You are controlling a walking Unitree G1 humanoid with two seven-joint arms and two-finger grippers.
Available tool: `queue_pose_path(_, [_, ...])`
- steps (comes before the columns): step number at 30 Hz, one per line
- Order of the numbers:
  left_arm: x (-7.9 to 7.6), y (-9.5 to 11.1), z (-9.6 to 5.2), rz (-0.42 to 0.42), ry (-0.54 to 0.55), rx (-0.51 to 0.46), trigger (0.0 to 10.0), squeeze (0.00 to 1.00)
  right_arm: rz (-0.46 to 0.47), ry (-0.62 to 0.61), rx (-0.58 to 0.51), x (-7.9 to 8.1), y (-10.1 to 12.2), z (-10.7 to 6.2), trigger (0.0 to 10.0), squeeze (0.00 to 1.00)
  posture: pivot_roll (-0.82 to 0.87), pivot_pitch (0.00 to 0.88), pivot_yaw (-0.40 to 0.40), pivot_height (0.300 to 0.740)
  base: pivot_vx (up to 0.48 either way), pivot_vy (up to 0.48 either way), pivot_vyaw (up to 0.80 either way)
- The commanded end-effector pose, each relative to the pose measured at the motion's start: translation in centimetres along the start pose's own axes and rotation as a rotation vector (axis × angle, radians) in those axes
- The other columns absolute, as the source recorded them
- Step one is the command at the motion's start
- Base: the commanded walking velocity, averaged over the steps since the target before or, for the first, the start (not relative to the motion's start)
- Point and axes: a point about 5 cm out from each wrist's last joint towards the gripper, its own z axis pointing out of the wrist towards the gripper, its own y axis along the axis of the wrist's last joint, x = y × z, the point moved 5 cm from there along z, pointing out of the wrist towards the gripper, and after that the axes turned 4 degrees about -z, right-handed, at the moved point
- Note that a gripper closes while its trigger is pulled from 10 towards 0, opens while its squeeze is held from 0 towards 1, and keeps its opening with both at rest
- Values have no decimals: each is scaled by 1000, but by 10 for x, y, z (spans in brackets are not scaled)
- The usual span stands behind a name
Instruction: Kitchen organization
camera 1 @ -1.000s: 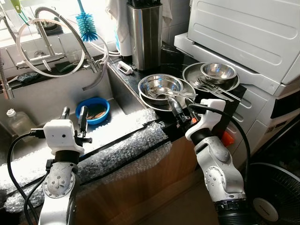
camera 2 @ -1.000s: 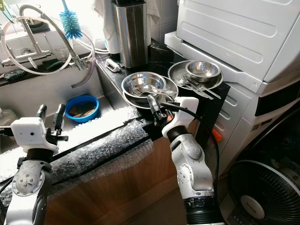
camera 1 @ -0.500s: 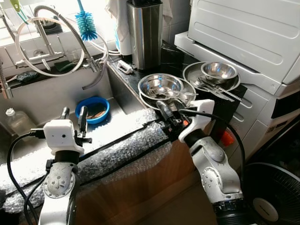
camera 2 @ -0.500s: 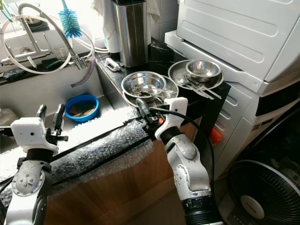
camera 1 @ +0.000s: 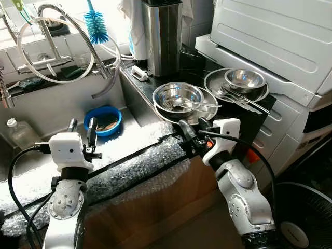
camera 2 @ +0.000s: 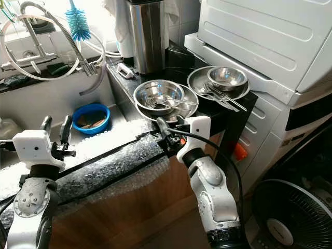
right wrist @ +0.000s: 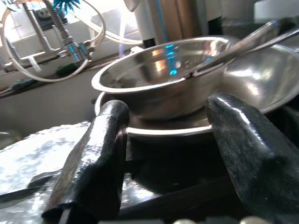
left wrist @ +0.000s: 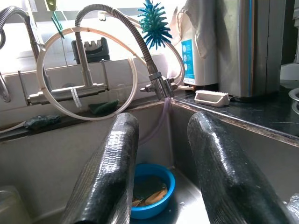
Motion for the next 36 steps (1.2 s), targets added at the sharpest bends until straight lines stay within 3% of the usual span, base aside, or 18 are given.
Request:
queue_pose_path(1, [1,6,1,15,1,-19,10000,0,-10,-25,-40,-4,10,-2,10000,0,-128,0,48,740,0,0,0])
queue_pose_path(12, [2,6,1,19,3,-21,10000,0,-9,-14,-53,1,12,1,10000,0,-125,0,47,740,0,0,0])
queue_pose_path(22, [0,5,0,25,-4,-16,10000,0,-51,-81,-111,-11,25,3,10000,0,-129,0,48,740,0,0,0])
queue_pose_path(36, [0,5,0,25,-2,-18,10000,0,-70,-47,-106,-7,25,12,10000,0,-127,0,48,740,0,0,0])
